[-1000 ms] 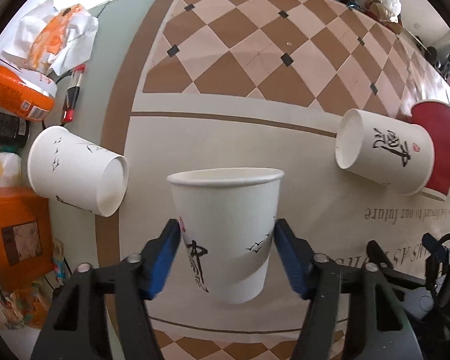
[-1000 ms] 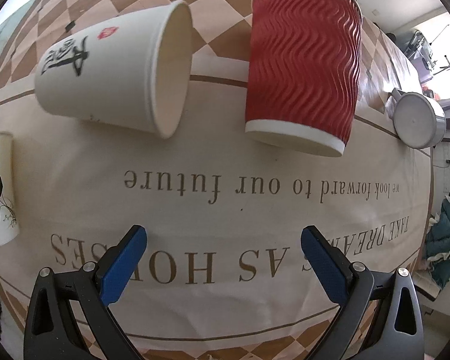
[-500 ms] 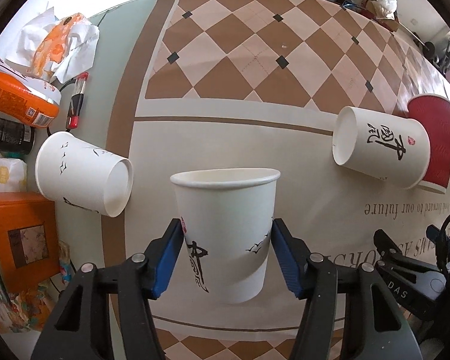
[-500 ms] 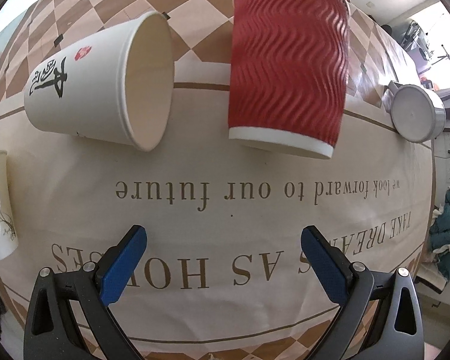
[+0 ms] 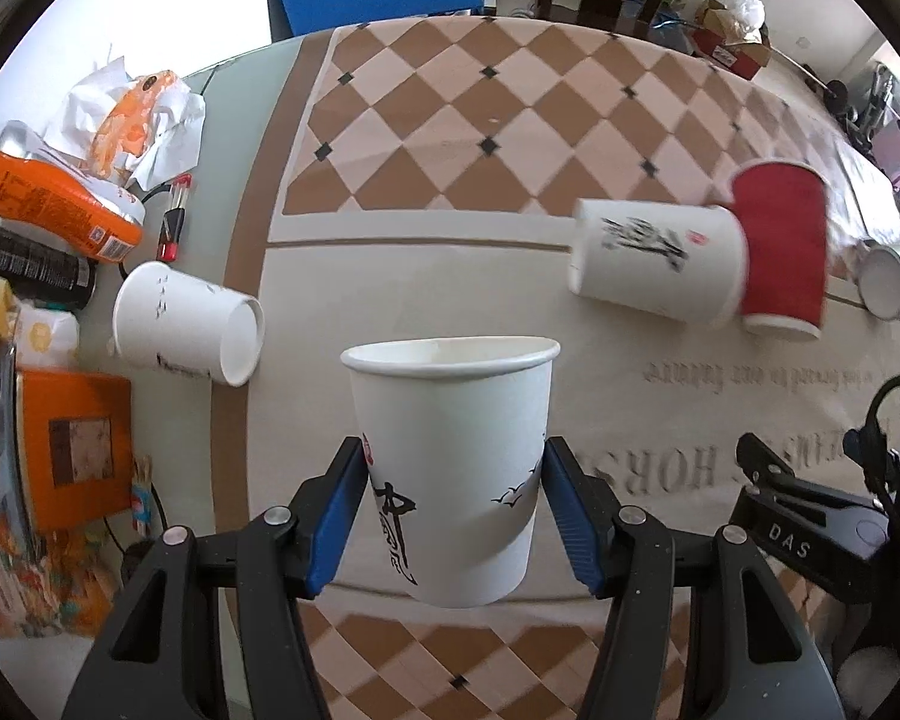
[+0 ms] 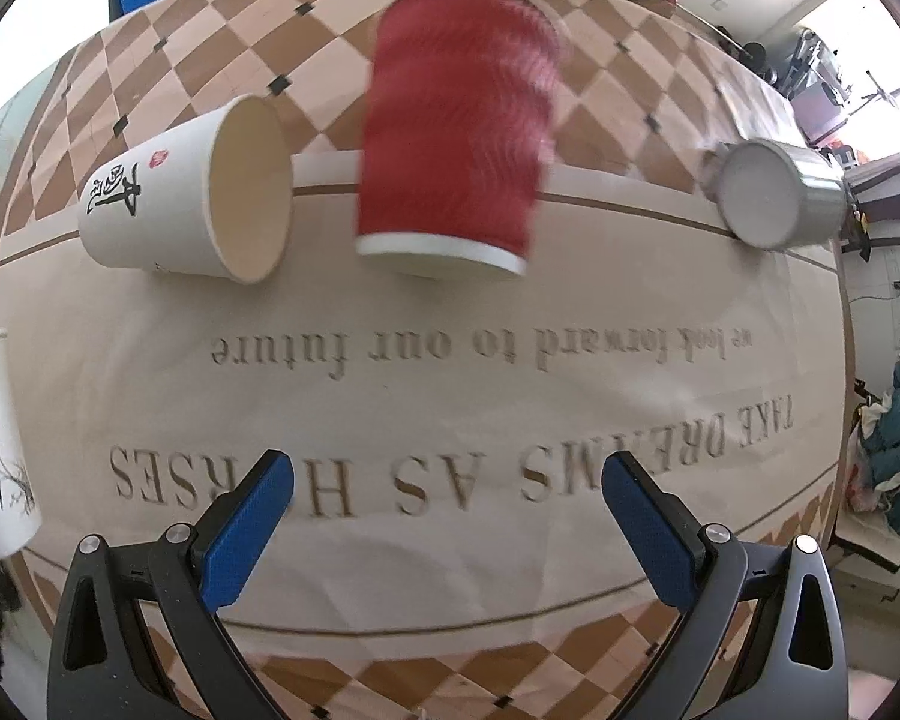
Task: Flip cup upright
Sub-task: 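Lift the white cup with the left tool and carry it toward the right tool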
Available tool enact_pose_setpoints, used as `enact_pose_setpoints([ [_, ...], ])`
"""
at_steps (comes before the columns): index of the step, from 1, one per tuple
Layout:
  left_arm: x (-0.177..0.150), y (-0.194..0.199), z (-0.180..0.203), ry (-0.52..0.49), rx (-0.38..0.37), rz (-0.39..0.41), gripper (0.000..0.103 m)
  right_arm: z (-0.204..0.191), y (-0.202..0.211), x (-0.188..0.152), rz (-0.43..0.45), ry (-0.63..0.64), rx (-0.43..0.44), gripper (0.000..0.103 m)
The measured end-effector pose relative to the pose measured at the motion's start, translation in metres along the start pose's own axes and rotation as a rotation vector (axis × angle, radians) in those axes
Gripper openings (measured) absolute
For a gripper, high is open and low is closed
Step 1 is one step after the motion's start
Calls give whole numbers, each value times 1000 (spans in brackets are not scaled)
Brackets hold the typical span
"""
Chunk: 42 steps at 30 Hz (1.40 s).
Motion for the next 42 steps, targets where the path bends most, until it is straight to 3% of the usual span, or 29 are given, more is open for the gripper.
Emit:
enact_pose_setpoints([
  [8, -29, 24, 79, 23, -57, -8, 56, 81, 6, -25, 1, -40, -10, 103],
  [11, -38, 24, 115, 17, -99, -24, 56, 113, -11, -34, -19, -69, -29, 103],
  [17, -57, 0, 182, 10, -200, -98, 56, 186, -44, -38, -54, -125, -70, 103],
  [23, -64, -25, 229, -23, -218, -136, 57, 240, -69, -48, -86, -196, -77, 103],
  [38, -66, -40, 244, -30, -169, -136, 61, 279, -96, -61, -105, -218, -65, 103],
  [42, -63, -20, 247, -25, -165, -101, 76, 273, -88, -60, -103, -217, -48, 103],
])
Point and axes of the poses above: each gripper's, at about its wrist camera, not at the fingertips, and y roughly against the way its jaws point, z to its right, x to its top, the point moved 2 cm from there along -y, roughly the way its jaws point, and after that the axes turned 14 degrees about -y, right-handed, at the moved point
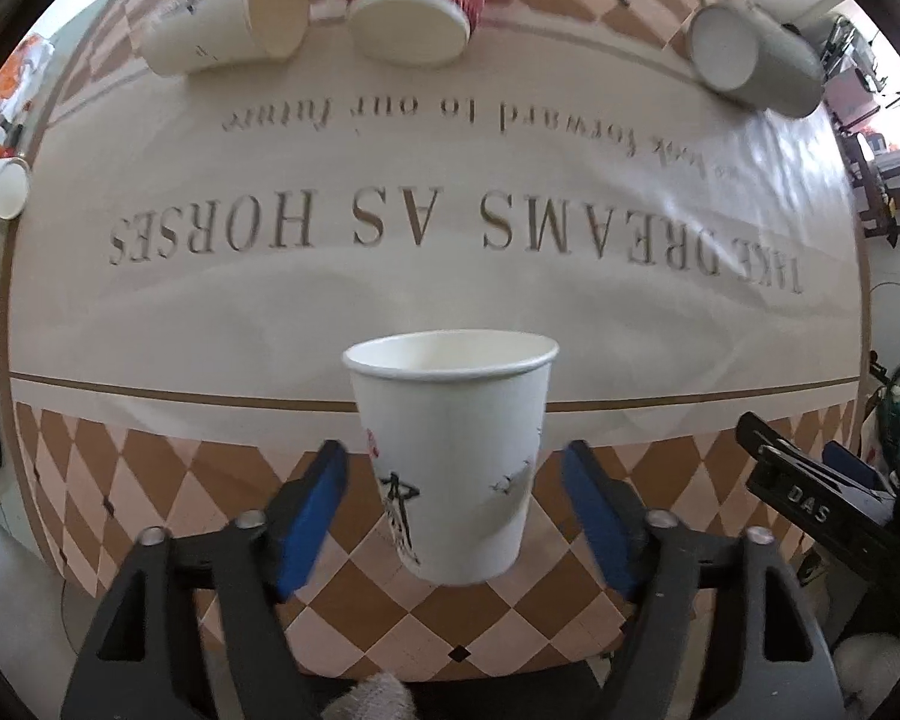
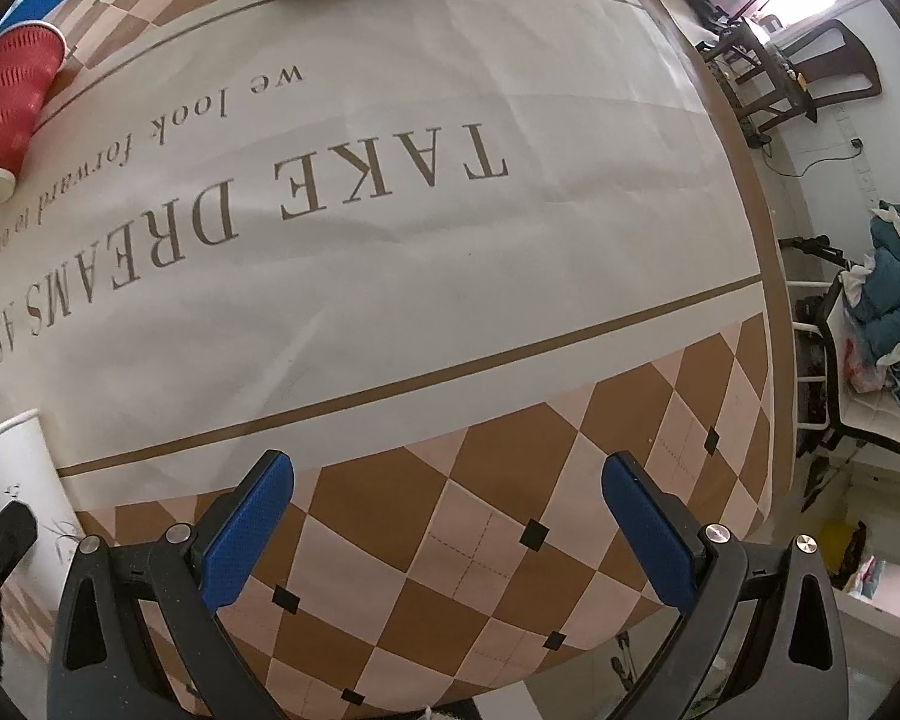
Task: Flip cup upright
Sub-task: 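Lift the white cup with the left tool and carry it toward the right tool, then close the right tool on the white cup while the left tool releases it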
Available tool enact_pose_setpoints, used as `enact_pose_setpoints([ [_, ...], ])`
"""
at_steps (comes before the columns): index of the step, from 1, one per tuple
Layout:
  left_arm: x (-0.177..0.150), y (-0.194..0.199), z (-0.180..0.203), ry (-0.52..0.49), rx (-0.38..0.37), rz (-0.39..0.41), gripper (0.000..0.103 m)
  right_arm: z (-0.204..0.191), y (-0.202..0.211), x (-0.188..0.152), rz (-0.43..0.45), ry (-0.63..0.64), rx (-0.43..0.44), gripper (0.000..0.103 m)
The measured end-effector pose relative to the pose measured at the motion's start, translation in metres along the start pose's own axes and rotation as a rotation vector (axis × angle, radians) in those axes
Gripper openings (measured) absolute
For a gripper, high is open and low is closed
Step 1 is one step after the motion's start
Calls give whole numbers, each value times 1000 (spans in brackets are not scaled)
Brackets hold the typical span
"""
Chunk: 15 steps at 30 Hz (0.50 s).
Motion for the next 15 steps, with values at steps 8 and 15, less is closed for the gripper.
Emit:
enact_pose_setpoints([
  [8, -17, 66, -29, 37, 85, 169, 103, -5, 29, -9, -13, 27, 64, 103],
  [15, -52, 75, -85, 92, 175, 198, 103, -46, 61, -43, -83, 104, 216, 103],
])
Point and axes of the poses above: each gripper's, at about its wrist camera, not at the fingertips, and y roughly against the way its jaws point, z to its right, x to its top, the point moved 2 cm from there along -y, roughly the way its jaws point, and after that the axes turned 14 degrees about -y, right-handed, at the moved point
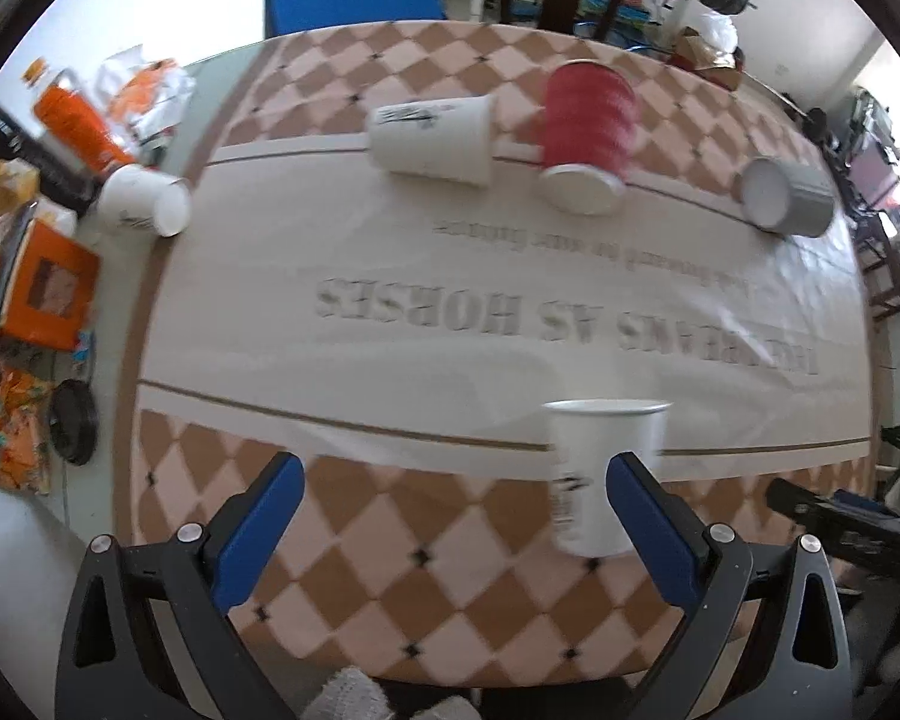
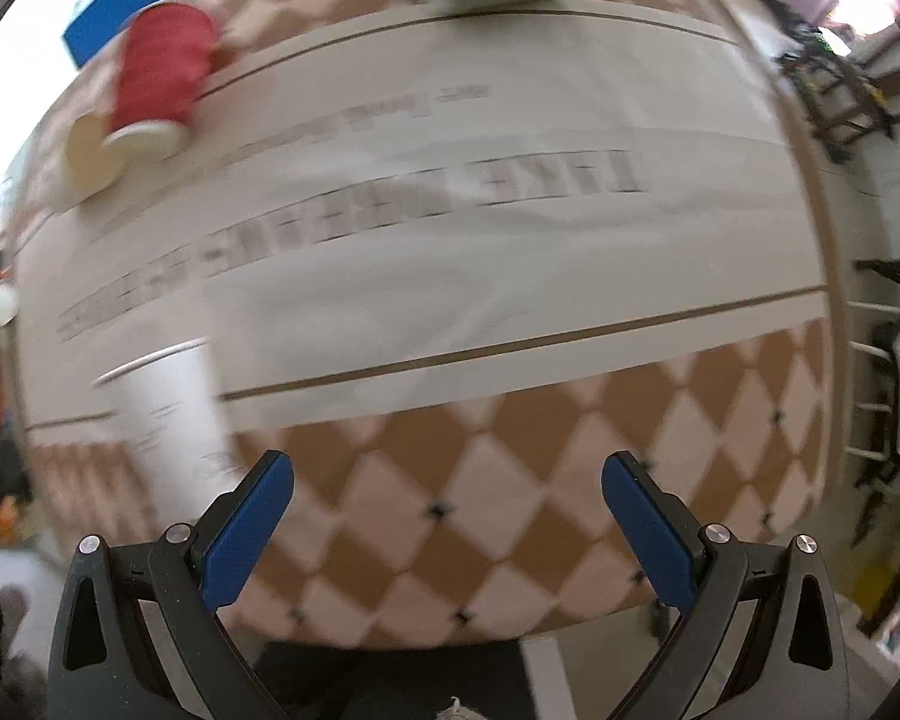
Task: Flip cup upright
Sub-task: 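Close the right tool on the white cup while the left tool releases it, then lower the white cup upright in front of the red cup and open the right tool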
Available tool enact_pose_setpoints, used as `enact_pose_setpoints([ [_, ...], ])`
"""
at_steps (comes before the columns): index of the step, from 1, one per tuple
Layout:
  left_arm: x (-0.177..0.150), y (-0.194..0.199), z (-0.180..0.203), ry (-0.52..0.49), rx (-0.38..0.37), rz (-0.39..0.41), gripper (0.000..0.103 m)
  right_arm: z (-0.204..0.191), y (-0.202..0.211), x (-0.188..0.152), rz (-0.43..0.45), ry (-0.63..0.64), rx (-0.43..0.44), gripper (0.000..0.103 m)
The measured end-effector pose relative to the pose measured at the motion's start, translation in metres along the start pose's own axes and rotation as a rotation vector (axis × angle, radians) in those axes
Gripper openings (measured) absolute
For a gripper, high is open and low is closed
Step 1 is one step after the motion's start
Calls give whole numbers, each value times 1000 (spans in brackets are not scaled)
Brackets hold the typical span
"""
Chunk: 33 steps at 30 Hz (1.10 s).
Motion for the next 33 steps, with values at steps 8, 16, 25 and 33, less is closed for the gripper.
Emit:
enact_pose_setpoints([
  [8, -31, -39, -42, 20, 76, -77, 103, -90, 4, -17, -15, 145, 24, 102],
  [16, -50, -81, -57, 28, 72, -183, 103, -140, -24, -19, -65, 254, -32, 89],
  [25, -58, -94, -66, 7, 53, -196, 103, -153, -46, -27, -82, 241, -2, 63],
  [33, -57, -95, -64, -22, 61, -195, 103, -120, -22, -17, 7, 143, 109, 62],
])
Point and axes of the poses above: each gripper's, at about its wrist camera, not at the fingertips, and y roughly against the way its jaws point, z to its right, x to its top, the point moved 2 cm from there along -y, roughly the way its jaws point, and after that the axes turned 14 degrees about -y, right-handed, at the moved point
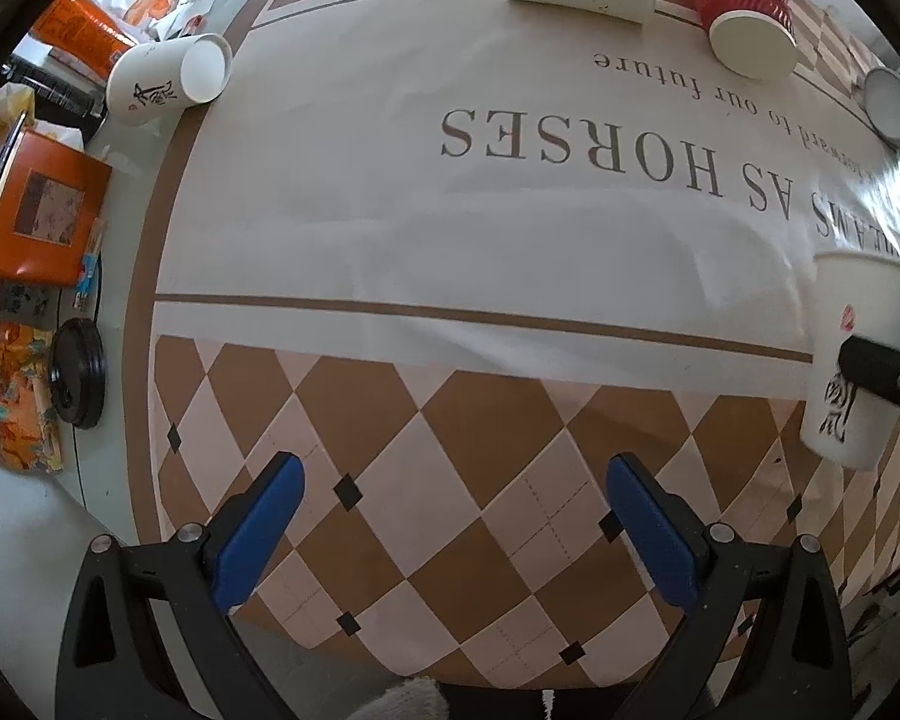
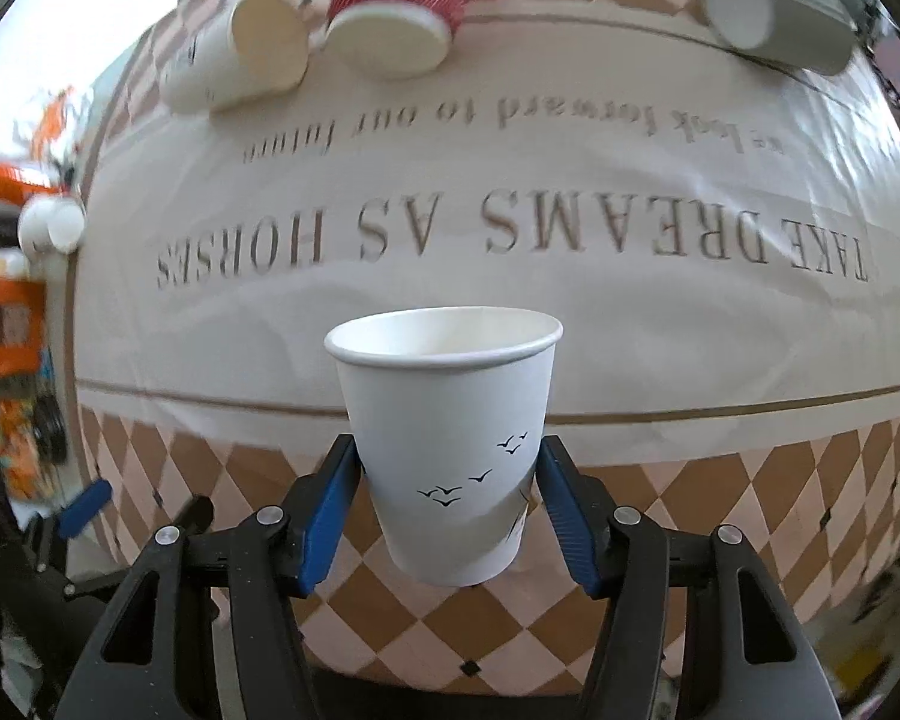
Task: Flip cup upright
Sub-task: 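Lower the white cup upright in front of the red cup and open the right tool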
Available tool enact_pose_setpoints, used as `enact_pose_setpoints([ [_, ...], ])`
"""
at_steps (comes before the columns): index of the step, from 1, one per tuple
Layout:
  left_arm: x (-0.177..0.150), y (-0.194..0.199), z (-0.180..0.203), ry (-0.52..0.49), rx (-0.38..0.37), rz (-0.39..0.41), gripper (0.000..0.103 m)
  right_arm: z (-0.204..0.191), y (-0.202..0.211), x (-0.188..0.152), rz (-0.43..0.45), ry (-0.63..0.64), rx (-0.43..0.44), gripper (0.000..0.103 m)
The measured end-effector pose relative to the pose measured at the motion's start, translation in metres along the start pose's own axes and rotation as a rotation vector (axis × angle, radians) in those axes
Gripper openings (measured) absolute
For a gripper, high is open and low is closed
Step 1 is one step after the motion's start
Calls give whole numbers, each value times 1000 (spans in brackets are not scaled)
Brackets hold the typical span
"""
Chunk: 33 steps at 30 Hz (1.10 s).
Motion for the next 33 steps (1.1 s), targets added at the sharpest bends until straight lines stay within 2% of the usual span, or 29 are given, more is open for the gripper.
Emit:
enact_pose_setpoints([
  [4, 13, -3, 3, 3, -8, -3, 103, 18, 15, 9, 140, -63, 107, 62],
  [8, 33, 0, 8, 0, -13, 5, 103, 35, 28, 24, 284, -107, 171, 62],
  [13, 52, -3, 19, -32, -5, 32, 103, 38, 28, 31, 521, -102, 159, 62],
  [19, 56, -3, 35, -63, -8, 33, 103, 30, 17, 19, 665, -63, 115, 62],
  [23, 51, -2, 38, -74, -9, 33, 103, 24, 13, 6, 676, -38, 89, 63],
  [27, 46, 3, 35, -78, -3, 45, 103, 27, 9, -7, 621, -36, 84, 65],
  [29, 43, 10, 38, -82, 14, 55, 103, 31, 9, -13, 597, -41, 90, 76],
  [33, 41, 29, 45, -93, 29, 88, 103, 34, 18, -27, 591, -42, 87, 85],
])
Point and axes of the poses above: each gripper's, at about its wrist camera, not at the fingertips, and y roughly against the way its jaws point, z to its right, x to its top, the point moved 2 cm from there along -y, roughly the way its jaws point, and after that the axes turned 14 degrees about -y, right-handed, at the moved point
